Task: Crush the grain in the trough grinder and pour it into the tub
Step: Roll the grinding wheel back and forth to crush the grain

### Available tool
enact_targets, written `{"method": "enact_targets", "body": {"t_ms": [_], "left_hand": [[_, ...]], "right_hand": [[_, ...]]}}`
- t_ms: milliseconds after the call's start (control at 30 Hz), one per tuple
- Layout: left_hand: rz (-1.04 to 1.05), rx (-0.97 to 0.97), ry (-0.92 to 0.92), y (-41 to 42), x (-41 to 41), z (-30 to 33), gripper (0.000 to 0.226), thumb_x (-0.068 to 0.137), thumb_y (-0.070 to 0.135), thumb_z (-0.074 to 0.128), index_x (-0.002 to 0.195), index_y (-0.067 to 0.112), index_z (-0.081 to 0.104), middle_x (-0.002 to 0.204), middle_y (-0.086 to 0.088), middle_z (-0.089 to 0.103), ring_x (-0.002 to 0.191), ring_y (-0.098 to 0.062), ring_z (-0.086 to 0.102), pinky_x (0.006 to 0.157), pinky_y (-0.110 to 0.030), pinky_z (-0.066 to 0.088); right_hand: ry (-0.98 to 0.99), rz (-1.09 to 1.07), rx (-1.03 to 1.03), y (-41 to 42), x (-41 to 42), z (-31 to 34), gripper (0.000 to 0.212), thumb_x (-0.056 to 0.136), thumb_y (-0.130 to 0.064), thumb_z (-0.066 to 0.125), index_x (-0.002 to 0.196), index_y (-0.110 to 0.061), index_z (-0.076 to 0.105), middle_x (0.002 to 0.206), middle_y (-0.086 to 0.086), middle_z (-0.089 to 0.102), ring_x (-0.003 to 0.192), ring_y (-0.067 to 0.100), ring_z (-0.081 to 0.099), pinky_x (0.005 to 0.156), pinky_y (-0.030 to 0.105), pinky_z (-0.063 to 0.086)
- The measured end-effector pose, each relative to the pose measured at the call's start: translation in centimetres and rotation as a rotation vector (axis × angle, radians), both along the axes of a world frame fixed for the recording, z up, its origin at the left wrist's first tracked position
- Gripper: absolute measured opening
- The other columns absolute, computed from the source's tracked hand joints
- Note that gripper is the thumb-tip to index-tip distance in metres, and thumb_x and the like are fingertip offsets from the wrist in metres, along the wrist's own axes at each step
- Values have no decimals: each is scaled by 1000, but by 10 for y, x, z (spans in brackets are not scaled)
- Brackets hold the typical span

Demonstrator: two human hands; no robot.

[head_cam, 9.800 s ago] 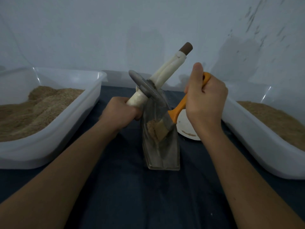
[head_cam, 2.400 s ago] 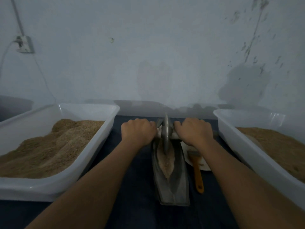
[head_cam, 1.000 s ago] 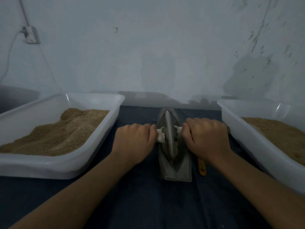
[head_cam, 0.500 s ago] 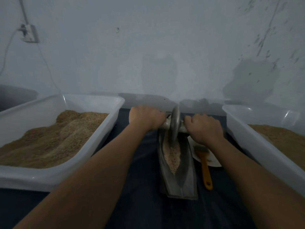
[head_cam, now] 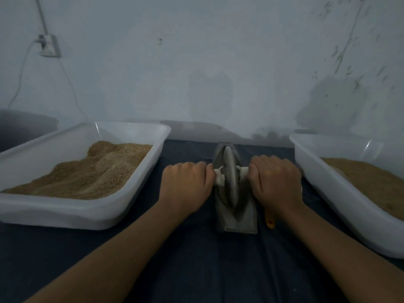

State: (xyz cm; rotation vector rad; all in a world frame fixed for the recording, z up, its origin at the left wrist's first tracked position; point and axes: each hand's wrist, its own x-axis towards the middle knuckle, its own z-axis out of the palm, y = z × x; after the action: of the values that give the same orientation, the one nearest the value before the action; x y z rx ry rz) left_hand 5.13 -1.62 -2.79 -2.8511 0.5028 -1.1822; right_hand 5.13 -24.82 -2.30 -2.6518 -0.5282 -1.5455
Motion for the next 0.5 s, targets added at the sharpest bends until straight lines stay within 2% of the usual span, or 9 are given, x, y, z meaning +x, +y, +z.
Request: {"method": "enact_targets", "body": {"t_ms": [67, 133, 200, 233, 267, 333, 400, 467, 500], "left_hand": [[11, 131, 67, -8, 18, 9, 44, 93, 35, 7, 72, 23, 43, 63, 6, 40, 51, -17, 33, 49, -28, 19], [63, 91, 201, -18, 50, 25, 53, 87, 44, 2, 74, 19, 47, 69, 2, 43, 57, -19, 37, 54, -30, 26], [109, 2, 433, -26, 84, 41, 61, 93, 53, 12, 85, 11, 56, 80, -4, 50, 75, -26, 52, 69, -37, 39], [112, -9, 530, -28, 98, 47, 62, 94, 55, 17, 92, 8, 57, 84, -5, 55, 86, -28, 59, 79, -40, 44], [105, -25, 621, -29, 110, 53, 61, 93, 54, 22, 93, 5, 59, 79, -5, 62, 88, -28, 64, 86, -41, 48], [68, -74, 738, -29, 123, 61, 56, 94, 48, 30, 79, 12, 69, 57, 0, 69, 69, -22, 70, 82, -39, 53], [70, -69, 721, -34, 122, 63, 50, 91, 45, 31, 70, 17, 67, 56, 2, 70, 59, -20, 67, 70, -35, 47], [78, -24, 573, -42, 117, 65, 46, 80, 45, 25, 74, 15, 59, 86, -1, 76, 74, -25, 64, 74, -37, 41], [82, 3, 519, -43, 111, 63, 44, 80, 46, 22, 79, 19, 55, 97, -1, 71, 85, -27, 63, 76, -39, 40]], "right_hand": [[107, -70, 65, 0, 10, 0, 34, 100, -26, 31, 67, -23, 34, 57, -10, 28, 47, 12, 23, 52, 29, 12], [271, -252, -73, -3, 27, 1, 31, 98, -23, 33, 67, -20, 37, 57, -8, 31, 47, 12, 27, 50, 26, 20], [381, -297, -233, -7, 47, 8, 18, 97, -15, 42, 79, -14, 43, 67, 0, 38, 57, 20, 38, 51, 31, 28], [447, -281, -230, -8, 58, 15, 14, 98, -17, 42, 85, -14, 43, 72, 3, 42, 63, 23, 41, 52, 32, 28], [517, -270, -189, -8, 69, 22, 15, 100, -21, 39, 87, -15, 43, 77, 5, 45, 68, 25, 44, 54, 34, 29], [650, -266, -114, -7, 86, 33, 24, 104, -29, 34, 87, -17, 45, 81, 5, 49, 75, 28, 48, 60, 37, 35], [657, -279, -67, -8, 89, 29, 26, 103, -31, 35, 85, -15, 43, 78, 4, 45, 76, 28, 48, 62, 38, 36], [532, -290, -107, -11, 80, 17, 20, 101, -25, 42, 85, -14, 37, 73, 2, 38, 70, 27, 46, 55, 35, 34], [481, -285, -148, -11, 72, 10, 18, 99, -21, 47, 86, -14, 36, 70, 2, 35, 65, 25, 45, 51, 33, 33]]}}
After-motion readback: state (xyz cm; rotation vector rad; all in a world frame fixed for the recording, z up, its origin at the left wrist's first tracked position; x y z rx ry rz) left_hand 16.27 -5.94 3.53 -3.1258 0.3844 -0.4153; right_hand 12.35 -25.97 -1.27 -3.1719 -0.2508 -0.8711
